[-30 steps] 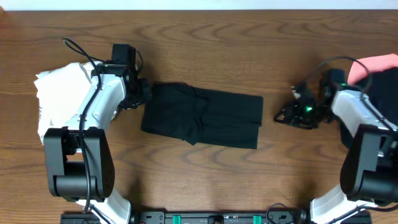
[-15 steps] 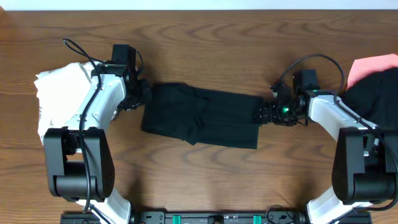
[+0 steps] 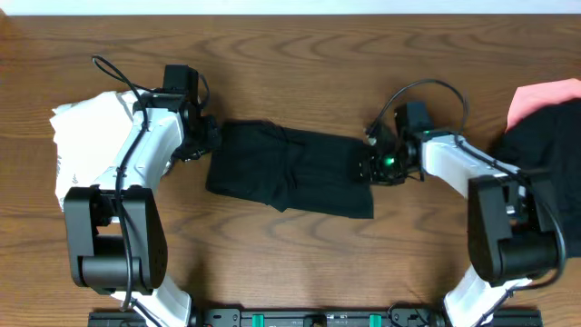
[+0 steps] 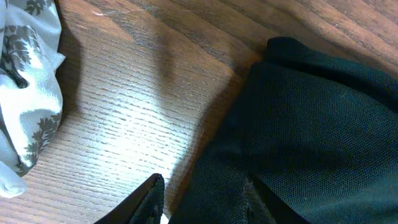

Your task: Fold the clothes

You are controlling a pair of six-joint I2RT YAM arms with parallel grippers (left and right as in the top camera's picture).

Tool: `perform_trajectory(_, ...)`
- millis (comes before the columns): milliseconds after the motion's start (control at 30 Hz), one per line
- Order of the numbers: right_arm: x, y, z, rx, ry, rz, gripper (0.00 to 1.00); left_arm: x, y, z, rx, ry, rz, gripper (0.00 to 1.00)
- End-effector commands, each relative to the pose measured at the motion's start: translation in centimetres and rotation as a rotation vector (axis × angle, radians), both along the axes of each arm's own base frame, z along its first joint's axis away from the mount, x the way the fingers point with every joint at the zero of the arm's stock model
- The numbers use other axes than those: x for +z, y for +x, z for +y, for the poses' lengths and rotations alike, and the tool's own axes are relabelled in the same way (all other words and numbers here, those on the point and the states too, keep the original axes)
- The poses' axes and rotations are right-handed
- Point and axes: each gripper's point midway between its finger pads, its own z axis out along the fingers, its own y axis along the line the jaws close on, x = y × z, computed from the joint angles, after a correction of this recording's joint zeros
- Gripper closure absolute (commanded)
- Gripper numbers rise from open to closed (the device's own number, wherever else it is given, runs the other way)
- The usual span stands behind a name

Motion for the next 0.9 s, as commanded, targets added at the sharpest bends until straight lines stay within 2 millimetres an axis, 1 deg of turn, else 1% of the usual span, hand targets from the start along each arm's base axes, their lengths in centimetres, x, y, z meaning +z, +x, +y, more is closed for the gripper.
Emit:
perform_trajectory(0, -3.7, -2.4, -1.8, -0.023, -0.114, 0.107, 0.99, -0.2, -0.2, 0.5, -0.008, 0.019, 0.011, 0.58)
perform_trajectory(100, -3.6, -2.0, -2.8, -0.055, -0.113, 0.108, 0.99, -0.3, -0.4, 0.5, -0.009, 0.020, 0.017, 0.58)
perform_trajectory(167, -3.6, -1.5, -3.8, -0.090, -0.120, 0.106, 0.99, -0.3, -0.4, 0.5, -0.009, 0.020, 0.019, 0.58)
perform_trajectory(300, -3.0, 0.3, -7.5, -0.205, -0.151, 0.093, 0.99, -0.3, -0.7, 0.5, -0.009, 0.020, 0.029, 0.58)
perform_trajectory(400, -2.2, 1.5, -10.9, -0.282, -0.177, 0.083, 0.99, -0.4, -0.9, 0.5, -0.009, 0.020, 0.039, 0.58)
perform_trajectory(567, -0.1, 3.2, -16.4, -0.377, -0.201, 0.075, 0.99, -0.4, -1.0, 0.5, -0.009, 0.021, 0.044, 0.58)
perform_trajectory(700, 2.0, 4.1, -19.8, -0.418, -0.249, 0.071, 0.99, -0.4, -1.0, 0.5, -0.009, 0.020, 0.044, 0.57)
perform_trajectory(767, 3.8, 4.8, -20.8, -0.412, -0.258, 0.061, 0.99, -0.4, -1.0, 0.5, -0.010, 0.021, 0.044, 0.57)
perform_trajectory(867, 6.7, 5.9, -21.2, -0.391, -0.273, 0.038, 0.99, -0.4, -1.0, 0.5, -0.009, 0.020, 0.043, 0.57)
